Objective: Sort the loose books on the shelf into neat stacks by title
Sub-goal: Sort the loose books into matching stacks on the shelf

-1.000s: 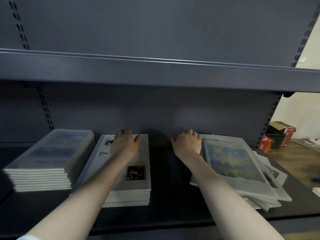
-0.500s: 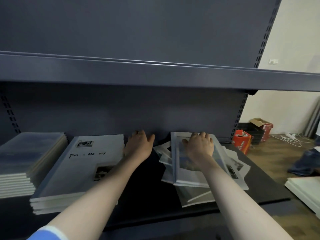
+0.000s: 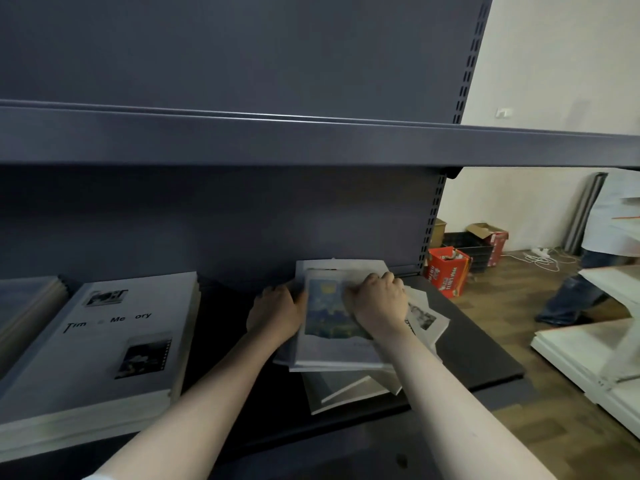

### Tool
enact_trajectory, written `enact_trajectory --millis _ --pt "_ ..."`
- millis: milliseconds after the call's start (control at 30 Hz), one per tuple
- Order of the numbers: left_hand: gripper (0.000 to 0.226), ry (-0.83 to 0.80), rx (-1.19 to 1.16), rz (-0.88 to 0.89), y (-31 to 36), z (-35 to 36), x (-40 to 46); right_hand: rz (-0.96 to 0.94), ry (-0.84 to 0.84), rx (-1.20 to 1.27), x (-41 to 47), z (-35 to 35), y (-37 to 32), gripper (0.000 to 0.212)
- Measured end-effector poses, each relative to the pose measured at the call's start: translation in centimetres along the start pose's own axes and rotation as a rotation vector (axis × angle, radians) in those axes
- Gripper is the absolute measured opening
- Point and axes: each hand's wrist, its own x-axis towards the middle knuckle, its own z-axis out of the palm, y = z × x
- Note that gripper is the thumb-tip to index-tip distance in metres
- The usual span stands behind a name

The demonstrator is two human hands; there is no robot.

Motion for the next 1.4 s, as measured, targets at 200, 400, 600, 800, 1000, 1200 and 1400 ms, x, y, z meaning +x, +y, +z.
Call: enact_trajectory --millis 200,400,600,800,1000,1200,1400 --pt "0.053 -0.012 -0.024 -0.033 1.4 0.8 -0.2 -0.003 -0.013 0.016 0.8 -0.1 1.0 0.075" --pt "0.061 -0.033 -0.097 -0.072 1.6 1.0 0.2 0.004 0.003 0.078 1.1 0.2 1.5 0.083" --pt "0.072 -0.040 -0.142 -0.036 1.4 0.6 0.0 0.005 0.001 0.145 1.0 0.1 1.5 0.088" --pt "0.055 -0.026 -0.105 -0.026 1.3 -0.2 -0.2 -0.009 -0.013 0.259 0.8 0.0 1.4 0.083" --pt "0.056 0.032 -0.065 -0.095 1.5 -1.2 -0.9 -0.004 -0.055 0.283 0.3 -0.6 0.7 0.076" --pt "0.053 0.114 -0.230 -0.055 1.6 -2.0 -1.6 0.011 -0.105 0.393 0.0 -0.4 -0.3 0.066" --pt "0.035 0.259 -0.515 -0.010 -2.0 -3.9 -3.4 -0.096 -0.105 0.500 -1.5 -0.9 -3.5 0.067"
